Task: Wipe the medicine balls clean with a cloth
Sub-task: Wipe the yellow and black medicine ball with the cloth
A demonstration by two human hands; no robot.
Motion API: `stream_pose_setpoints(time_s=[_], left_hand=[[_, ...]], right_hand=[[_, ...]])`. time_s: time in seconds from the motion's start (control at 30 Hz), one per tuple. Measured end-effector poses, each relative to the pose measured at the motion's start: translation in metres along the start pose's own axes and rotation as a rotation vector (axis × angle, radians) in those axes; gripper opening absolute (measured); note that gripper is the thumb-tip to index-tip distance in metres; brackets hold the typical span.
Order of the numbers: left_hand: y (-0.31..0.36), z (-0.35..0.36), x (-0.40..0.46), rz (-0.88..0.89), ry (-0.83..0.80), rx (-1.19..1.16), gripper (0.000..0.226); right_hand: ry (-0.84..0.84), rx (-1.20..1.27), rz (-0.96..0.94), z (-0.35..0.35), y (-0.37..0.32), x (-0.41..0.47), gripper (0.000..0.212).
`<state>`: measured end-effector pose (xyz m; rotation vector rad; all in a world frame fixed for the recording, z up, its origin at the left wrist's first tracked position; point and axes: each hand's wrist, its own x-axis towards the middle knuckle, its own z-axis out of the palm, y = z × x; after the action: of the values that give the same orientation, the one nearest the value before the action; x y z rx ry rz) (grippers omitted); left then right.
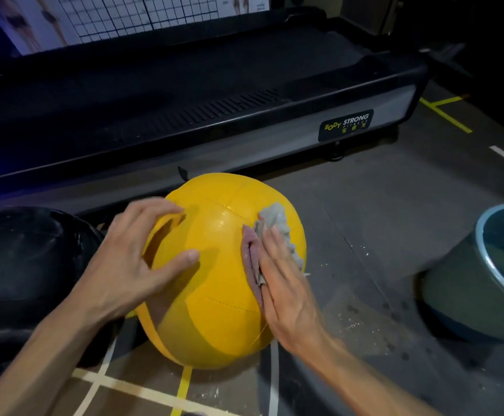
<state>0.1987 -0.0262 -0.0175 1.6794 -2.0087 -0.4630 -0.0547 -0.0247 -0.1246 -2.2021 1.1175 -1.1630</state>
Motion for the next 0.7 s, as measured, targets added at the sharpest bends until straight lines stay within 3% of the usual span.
stream_pose_setpoints(time_s=[0.13, 0.3, 0.37, 0.43, 0.53, 0.63, 0.7], left_hand=[[0.014, 0.004, 0.034, 0.051, -0.081, 0.138, 0.099], [0.006, 0.013, 0.02, 0.027, -0.069, 0.141, 0.092], [0.008, 0.011, 0.015, 0.006, -0.079, 0.128, 0.091], [0.012, 0.013, 0.008, -0.002, -0.086, 0.112, 0.09], [0.018, 0.019, 0.001, 0.021, -0.076, 0.121, 0.087], [0.019, 0.023, -0.002, 0.041, -0.063, 0.142, 0.087], [0.02, 0.025, -0.001, 0.051, -0.051, 0.142, 0.087]], right_hand=[[-0.074, -0.115, -0.14, 0.004, -0.012, -0.013, 0.05], [-0.105, -0.148, -0.243, -0.001, 0.012, 0.001, 0.048], [-0.023, 0.05, -0.03, -0.005, 0.023, 0.02, 0.049], [0.041, 0.229, 0.38, -0.018, 0.032, 0.048, 0.046], [0.009, 0.354, 0.8, -0.031, 0.048, 0.07, 0.037], [-0.013, 0.372, 0.824, -0.041, 0.028, 0.07, 0.036], [-0.018, 0.244, 0.572, -0.036, 0.001, 0.064, 0.039]])
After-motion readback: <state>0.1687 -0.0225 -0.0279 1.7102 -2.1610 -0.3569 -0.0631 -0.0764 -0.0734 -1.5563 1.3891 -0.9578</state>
